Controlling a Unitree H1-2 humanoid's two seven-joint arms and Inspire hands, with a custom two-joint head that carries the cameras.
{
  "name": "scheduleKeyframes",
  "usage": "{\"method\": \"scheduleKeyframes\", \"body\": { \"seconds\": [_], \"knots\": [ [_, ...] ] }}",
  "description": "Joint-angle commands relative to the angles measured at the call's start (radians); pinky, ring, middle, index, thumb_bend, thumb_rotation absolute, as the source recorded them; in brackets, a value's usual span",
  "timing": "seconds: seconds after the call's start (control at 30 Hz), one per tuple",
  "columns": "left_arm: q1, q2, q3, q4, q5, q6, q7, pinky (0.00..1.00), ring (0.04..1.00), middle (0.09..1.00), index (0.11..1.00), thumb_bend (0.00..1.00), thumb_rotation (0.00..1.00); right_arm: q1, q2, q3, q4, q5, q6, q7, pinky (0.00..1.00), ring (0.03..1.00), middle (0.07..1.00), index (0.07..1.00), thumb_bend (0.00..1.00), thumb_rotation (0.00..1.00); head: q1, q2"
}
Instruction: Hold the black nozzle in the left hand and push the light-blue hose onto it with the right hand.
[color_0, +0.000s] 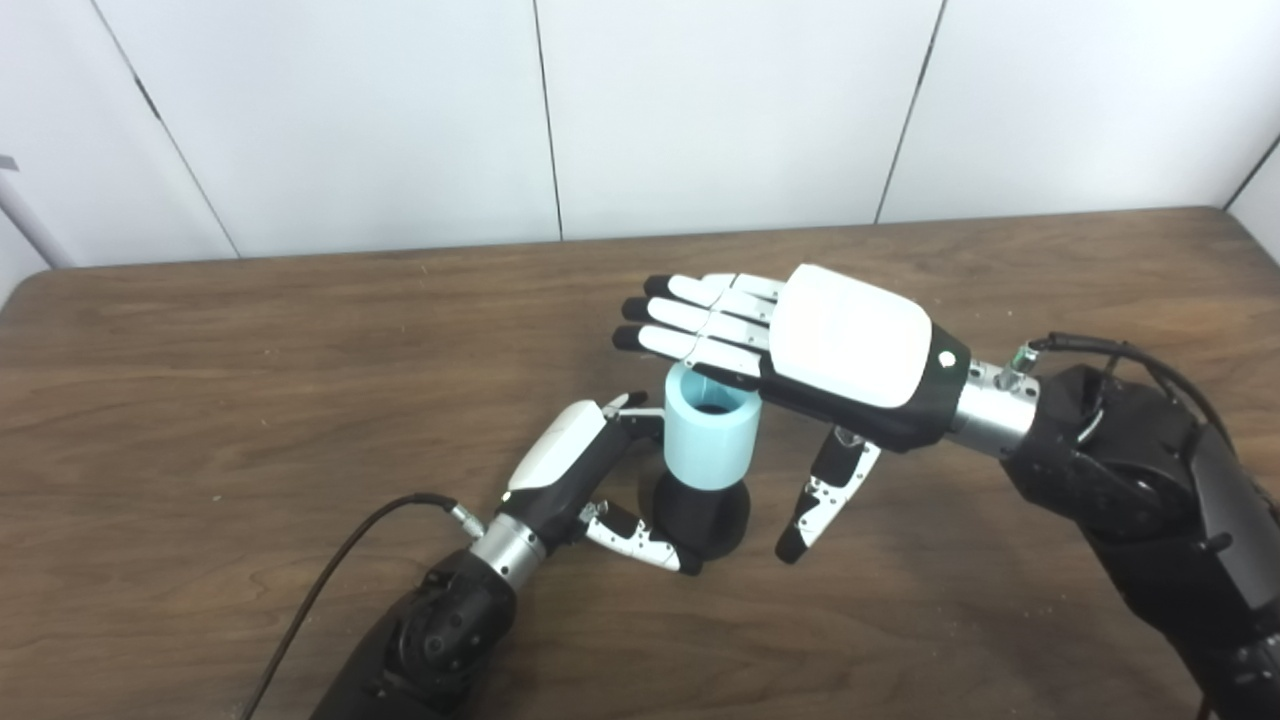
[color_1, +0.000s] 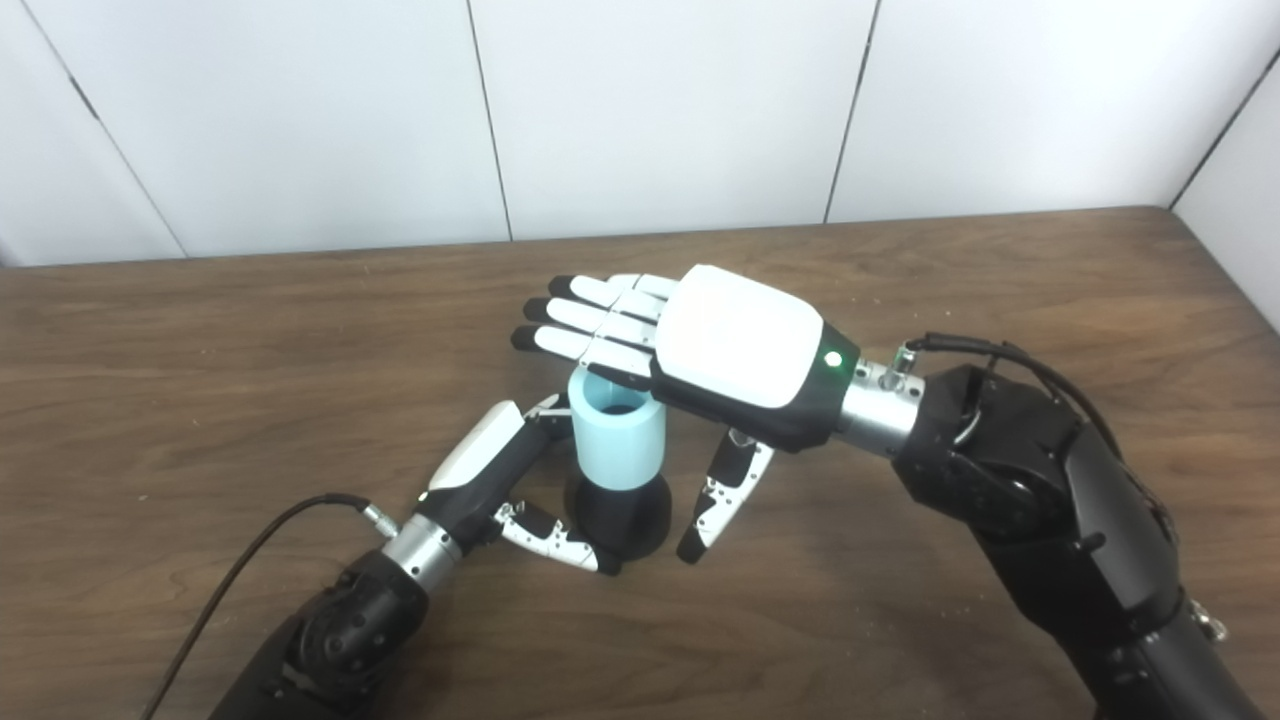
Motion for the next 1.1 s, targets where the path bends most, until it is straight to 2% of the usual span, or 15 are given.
{"method": "scheduleKeyframes", "body": {
  "seconds": [0.0,0.33,1.07],
  "knots": [
    [0.029,0.018,-0.027,0.027,0.031,0.046,-0.071,0.96,0.755,0.498,0.482,0.52,0.0,-0.022,-0.022,-0.016,-0.018,0.01,-0.019,-0.025,0.89,1.0,1.0,1.0,0.98,0.47,-0.001,0.002],
    [0.029,0.019,-0.027,0.022,0.031,0.05,-0.073,0.96,0.756,0.498,0.482,0.52,0.0,-0.019,-0.049,0.008,-0.01,-0.016,-0.026,-0.049,0.89,1.0,1.0,1.0,0.9,0.55,0.0,0.002],
    [0.031,0.02,-0.026,0.02,0.031,0.048,-0.073,0.96,0.755,0.498,0.482,0.52,0.0,0.013,-0.05,0.031,-0.011,-0.035,-0.026,-0.042,0.9,1.0,1.0,1.0,0.93,0.53,0.0,0.006]
  ]
}}
